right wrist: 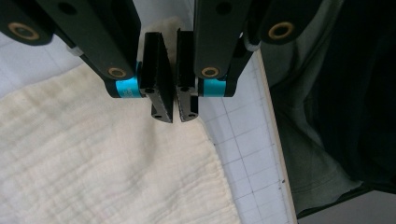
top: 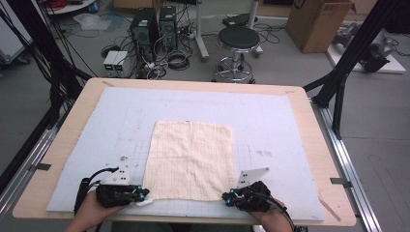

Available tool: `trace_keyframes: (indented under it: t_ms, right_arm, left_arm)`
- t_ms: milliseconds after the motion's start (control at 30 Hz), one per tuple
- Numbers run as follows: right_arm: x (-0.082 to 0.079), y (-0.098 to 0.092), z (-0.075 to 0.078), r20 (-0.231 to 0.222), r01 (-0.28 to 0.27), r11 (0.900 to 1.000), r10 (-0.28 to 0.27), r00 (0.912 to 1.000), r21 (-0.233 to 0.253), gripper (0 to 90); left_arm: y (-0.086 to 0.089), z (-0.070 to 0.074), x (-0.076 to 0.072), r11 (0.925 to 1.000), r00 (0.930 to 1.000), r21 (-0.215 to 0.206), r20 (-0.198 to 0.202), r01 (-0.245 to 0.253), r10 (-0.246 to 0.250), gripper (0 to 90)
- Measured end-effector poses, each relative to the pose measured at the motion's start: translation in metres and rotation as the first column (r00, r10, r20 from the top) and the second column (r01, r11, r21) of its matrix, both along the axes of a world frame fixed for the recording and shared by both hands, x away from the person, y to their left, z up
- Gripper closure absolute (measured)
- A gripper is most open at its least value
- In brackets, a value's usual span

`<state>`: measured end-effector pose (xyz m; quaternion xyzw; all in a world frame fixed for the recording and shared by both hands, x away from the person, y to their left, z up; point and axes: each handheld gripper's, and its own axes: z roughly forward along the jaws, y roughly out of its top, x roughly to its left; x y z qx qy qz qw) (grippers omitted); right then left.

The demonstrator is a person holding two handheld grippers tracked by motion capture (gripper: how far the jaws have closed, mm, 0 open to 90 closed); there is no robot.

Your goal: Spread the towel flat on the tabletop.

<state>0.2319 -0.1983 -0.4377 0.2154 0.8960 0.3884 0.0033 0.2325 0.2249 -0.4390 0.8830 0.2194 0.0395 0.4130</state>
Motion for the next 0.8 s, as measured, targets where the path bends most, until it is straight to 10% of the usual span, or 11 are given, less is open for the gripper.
trace_keyframes:
  t_ms: [300,800]
  right_arm:
    - [0.001,0.0,0.003,-0.005,-0.007,0.999,0.008,1.0,0.036,73.5]
    - [0.027,-0.007,0.016,0.024,0.114,0.984,-0.118,0.9927,0.134,43.1]
  left_arm:
    - [0.012,0.003,-0.007,0.9971,0.9999,-0.075,-0.005,-0.015,0.015,87.4]
    - [0.015,0.016,0.014,0.9742,0.9939,-0.201,0.021,-0.102,0.108,51.6]
